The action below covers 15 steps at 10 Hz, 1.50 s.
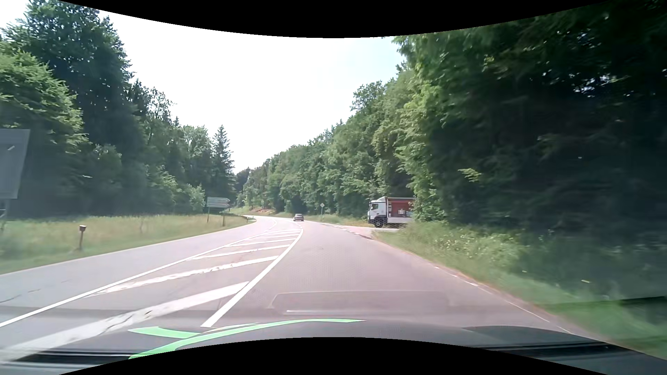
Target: Follow the waypoints while adhering to traffic rules and regulations
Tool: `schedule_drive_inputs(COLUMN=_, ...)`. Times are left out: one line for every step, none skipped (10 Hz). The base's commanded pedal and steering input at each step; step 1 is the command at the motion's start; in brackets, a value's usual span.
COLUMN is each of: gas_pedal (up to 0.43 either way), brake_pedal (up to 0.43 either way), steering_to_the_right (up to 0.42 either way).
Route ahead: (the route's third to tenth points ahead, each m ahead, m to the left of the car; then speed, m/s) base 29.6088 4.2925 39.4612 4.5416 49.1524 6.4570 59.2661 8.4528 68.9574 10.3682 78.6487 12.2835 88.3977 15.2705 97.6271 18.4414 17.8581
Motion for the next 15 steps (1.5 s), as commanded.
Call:
schedule_drive_inputs(gas_pedal=0.110, brake_pedal=0.000, steering_to_the_right=-0.015)
schedule_drive_inputs(gas_pedal=0.098, brake_pedal=0.000, steering_to_the_right=-0.015)
schedule_drive_inputs(gas_pedal=0.098, brake_pedal=0.000, steering_to_the_right=-0.015)
schedule_drive_inputs(gas_pedal=0.098, brake_pedal=0.000, steering_to_the_right=-0.014)
schedule_drive_inputs(gas_pedal=0.098, brake_pedal=0.000, steering_to_the_right=-0.015)
schedule_drive_inputs(gas_pedal=0.098, brake_pedal=0.000, steering_to_the_right=-0.016)
schedule_drive_inputs(gas_pedal=0.087, brake_pedal=0.000, steering_to_the_right=-0.017)
schedule_drive_inputs(gas_pedal=0.087, brake_pedal=0.000, steering_to_the_right=-0.017)
schedule_drive_inputs(gas_pedal=0.087, brake_pedal=0.000, steering_to_the_right=-0.017)
schedule_drive_inputs(gas_pedal=0.087, brake_pedal=0.000, steering_to_the_right=-0.017)
schedule_drive_inputs(gas_pedal=0.087, brake_pedal=0.000, steering_to_the_right=-0.016)
schedule_drive_inputs(gas_pedal=0.087, brake_pedal=0.000, steering_to_the_right=-0.015)
schedule_drive_inputs(gas_pedal=0.087, brake_pedal=0.000, steering_to_the_right=-0.014)
schedule_drive_inputs(gas_pedal=0.087, brake_pedal=0.000, steering_to_the_right=-0.014)
schedule_drive_inputs(gas_pedal=0.087, brake_pedal=0.000, steering_to_the_right=-0.015)
